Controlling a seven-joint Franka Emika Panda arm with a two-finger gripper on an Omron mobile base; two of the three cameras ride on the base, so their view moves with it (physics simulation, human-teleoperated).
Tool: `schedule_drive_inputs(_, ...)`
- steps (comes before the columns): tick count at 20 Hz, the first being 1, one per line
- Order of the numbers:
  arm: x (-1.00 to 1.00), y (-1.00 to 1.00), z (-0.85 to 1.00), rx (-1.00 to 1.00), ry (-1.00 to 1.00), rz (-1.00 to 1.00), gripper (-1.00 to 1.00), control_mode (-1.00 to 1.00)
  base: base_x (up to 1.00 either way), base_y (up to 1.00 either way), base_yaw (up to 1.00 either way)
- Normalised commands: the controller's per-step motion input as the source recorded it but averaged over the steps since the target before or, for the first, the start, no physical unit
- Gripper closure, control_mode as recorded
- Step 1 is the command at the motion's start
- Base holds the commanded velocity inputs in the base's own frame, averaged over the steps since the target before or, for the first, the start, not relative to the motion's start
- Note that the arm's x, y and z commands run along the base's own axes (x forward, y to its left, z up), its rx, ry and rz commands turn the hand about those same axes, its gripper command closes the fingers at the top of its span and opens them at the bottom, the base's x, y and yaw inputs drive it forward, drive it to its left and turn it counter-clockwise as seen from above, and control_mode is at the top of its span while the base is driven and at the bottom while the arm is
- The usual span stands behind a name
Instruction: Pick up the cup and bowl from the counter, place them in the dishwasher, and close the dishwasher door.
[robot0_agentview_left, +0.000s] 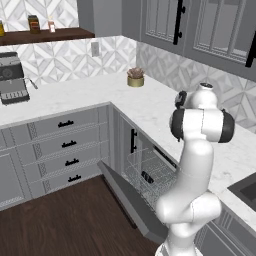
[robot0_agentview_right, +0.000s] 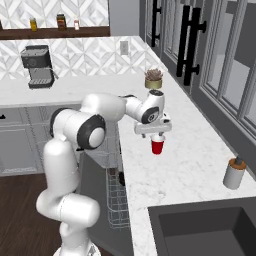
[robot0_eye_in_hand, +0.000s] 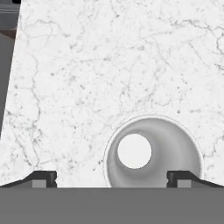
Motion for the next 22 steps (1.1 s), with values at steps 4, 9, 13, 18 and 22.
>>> schedule_drive_inputs(4, 0.24, 0.0, -0.13, 0.0, 0.0, -0.01, -1.0, -1.0, 0.0, 0.0, 0.0)
schedule_drive_inputs(9, 0.31, 0.0, -0.2, 0.0, 0.0, 0.0, -1.0, -1.0, 0.0, 0.0, 0.0)
schedule_drive_inputs(13, -0.05, 0.0, -0.23, 0.0, 0.02, 0.0, -1.0, -1.0, 0.0, 0.0, 0.0)
schedule_drive_inputs(18, -0.2, 0.0, -0.21, 0.0, 0.05, 0.0, 1.0, -1.0, 0.0, 0.0, 0.0)
schedule_drive_inputs(22, -0.25, 0.0, -0.2, 0.0, 0.05, -0.01, 1.0, -1.0, 0.0, 0.0, 0.0)
